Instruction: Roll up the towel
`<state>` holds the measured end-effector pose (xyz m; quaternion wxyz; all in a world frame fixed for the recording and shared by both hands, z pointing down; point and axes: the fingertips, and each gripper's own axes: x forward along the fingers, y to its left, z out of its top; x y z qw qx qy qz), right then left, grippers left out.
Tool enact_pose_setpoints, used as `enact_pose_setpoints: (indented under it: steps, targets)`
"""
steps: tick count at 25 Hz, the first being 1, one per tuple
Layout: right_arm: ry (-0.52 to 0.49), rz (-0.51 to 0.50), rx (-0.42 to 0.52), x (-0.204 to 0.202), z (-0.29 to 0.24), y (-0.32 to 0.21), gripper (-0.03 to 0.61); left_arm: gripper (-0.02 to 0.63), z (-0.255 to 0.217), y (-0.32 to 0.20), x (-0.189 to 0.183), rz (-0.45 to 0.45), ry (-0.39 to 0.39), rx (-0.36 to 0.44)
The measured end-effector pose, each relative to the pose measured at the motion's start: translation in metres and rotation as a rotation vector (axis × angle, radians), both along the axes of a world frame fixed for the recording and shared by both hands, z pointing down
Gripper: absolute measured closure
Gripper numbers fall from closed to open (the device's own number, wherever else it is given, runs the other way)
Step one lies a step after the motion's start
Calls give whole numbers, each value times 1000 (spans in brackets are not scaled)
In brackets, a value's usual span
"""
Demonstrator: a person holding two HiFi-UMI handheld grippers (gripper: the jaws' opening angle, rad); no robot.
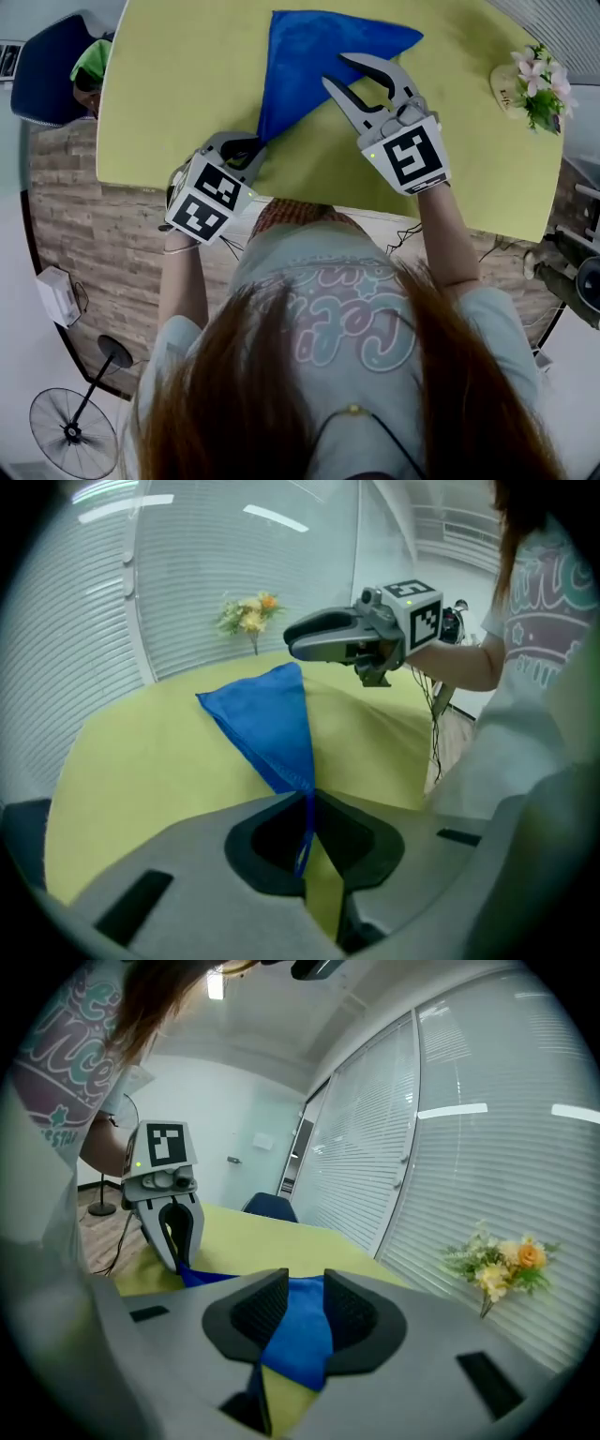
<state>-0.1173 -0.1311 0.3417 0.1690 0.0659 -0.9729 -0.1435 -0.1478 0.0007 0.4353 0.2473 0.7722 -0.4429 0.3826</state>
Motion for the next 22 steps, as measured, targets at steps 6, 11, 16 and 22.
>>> enact_pose_setpoints:
  steps: [6,11,16,22]
  targets:
    - [-1,-22,-14,39,4,54,471,581,-10,21,41,-152,275,33]
    - [72,-97,61,79,19,101,466,581,-14,39,96,-192,394,69]
    - [143,-184,86,111,37,147,459,581,-13,55,137,-179,381,123]
    - [213,-320,28,123,63,190,382,580,-6,82,144,-275,430,132]
